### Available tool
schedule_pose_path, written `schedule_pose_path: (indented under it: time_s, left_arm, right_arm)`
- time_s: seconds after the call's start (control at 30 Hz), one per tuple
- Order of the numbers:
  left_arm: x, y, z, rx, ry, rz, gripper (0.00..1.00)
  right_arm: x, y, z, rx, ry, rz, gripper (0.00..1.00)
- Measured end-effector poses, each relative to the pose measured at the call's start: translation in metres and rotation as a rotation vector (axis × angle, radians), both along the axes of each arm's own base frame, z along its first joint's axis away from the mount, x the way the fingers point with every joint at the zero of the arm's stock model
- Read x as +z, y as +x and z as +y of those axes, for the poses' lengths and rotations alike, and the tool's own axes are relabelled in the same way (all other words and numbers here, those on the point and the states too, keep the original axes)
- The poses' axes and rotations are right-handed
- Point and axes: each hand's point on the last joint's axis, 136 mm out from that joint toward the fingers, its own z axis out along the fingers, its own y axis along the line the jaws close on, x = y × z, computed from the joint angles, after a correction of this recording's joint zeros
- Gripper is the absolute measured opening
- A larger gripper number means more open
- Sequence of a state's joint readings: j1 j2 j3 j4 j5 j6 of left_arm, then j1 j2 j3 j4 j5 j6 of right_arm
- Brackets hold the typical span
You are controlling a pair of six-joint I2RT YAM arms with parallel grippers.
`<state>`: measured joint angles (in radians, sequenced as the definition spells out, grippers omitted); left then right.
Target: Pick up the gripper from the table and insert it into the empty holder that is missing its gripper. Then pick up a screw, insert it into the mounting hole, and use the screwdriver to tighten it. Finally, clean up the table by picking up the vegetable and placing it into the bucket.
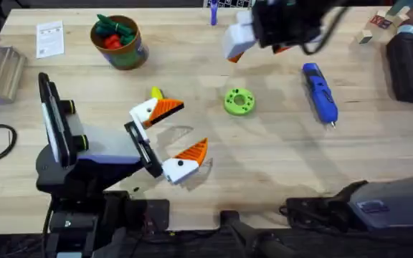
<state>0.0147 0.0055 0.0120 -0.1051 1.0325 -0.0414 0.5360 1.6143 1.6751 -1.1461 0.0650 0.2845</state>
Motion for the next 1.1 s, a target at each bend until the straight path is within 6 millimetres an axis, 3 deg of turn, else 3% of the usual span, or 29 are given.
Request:
schedule_pose_path:
  time_s: [0.2,0.4,0.57,1.1]
  left_arm:
    - [0.000,0.000,0.000,0.000,0.000,0.000,0.986]
    - [0.000,0.000,0.000,0.000,0.000,0.000,0.985]
    - [0.000,0.000,0.000,0.000,0.000,0.000,0.985]
    - [0.000,0.000,0.000,0.000,0.000,-0.001,0.986]
  right_arm:
    - [-0.059,0.015,0.006,-0.030,-0.106,0.127,0.885]
    - [-0.094,0.019,0.008,-0.072,-0.150,0.206,0.811]
    - [-0.106,0.029,0.017,-0.093,-0.116,0.191,0.733]
    - [-0.145,0.017,0.016,-0.097,-0.139,0.287,0.684]
